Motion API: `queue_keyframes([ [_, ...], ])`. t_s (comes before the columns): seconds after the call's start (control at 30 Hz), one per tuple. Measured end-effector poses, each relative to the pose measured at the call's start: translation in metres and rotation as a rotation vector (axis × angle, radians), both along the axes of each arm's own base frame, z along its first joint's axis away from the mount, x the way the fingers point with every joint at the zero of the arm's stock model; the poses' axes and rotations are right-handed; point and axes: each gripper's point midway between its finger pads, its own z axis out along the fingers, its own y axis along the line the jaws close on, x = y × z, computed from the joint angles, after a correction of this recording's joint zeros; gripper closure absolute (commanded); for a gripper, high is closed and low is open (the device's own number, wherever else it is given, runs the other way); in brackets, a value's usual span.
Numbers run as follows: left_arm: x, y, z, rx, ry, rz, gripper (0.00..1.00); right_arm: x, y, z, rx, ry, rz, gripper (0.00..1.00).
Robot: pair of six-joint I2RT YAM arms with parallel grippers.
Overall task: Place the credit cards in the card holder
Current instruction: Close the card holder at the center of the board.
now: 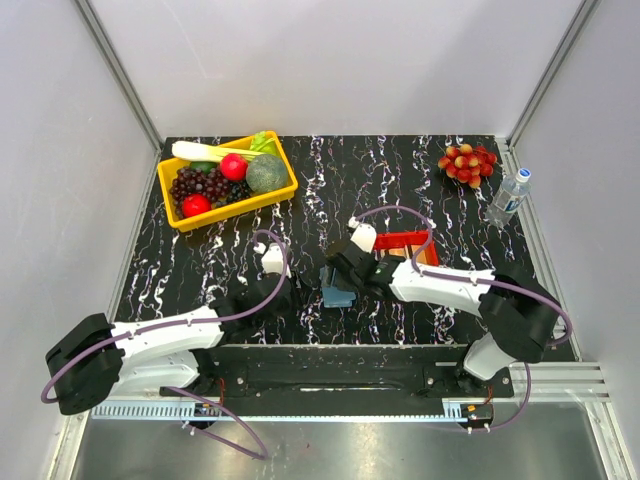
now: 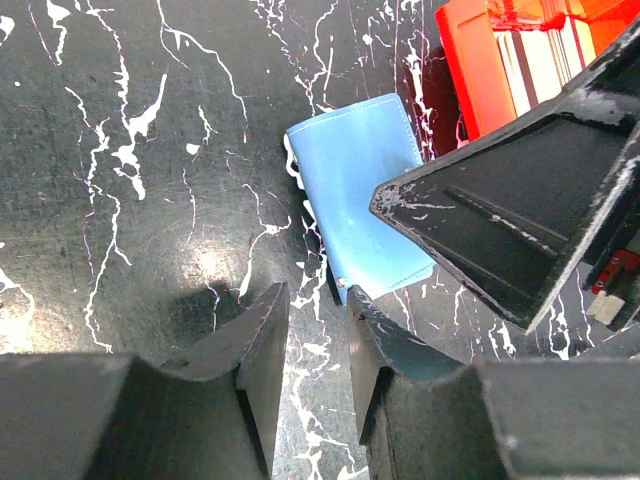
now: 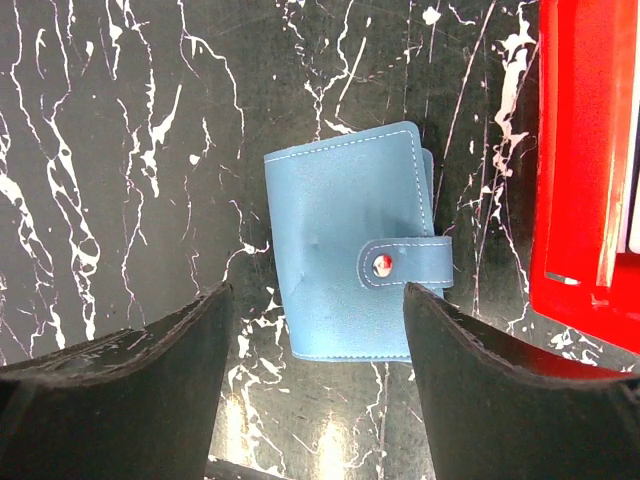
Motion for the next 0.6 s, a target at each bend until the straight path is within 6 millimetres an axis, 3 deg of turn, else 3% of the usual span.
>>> queue_keyframes([
  [0.07, 0.000, 0.000, 0.000, 0.000, 0.000, 0.000, 0.66, 0.000, 0.000, 0.002, 0.009, -0.006, -0.001, 0.27],
  [0.33, 0.001, -0.002, -0.002, -0.003, 0.003, 0.000, 0.68, 0.004, 0.008, -0.005, 0.001, 0.003, 0.003, 0.48],
  [0.6, -0.001, 0.000, -0.021, 0.030, 0.054, 0.019, 0.69, 0.014, 0.000, 0.010, -0.123, -0.011, 0.004, 0.48],
])
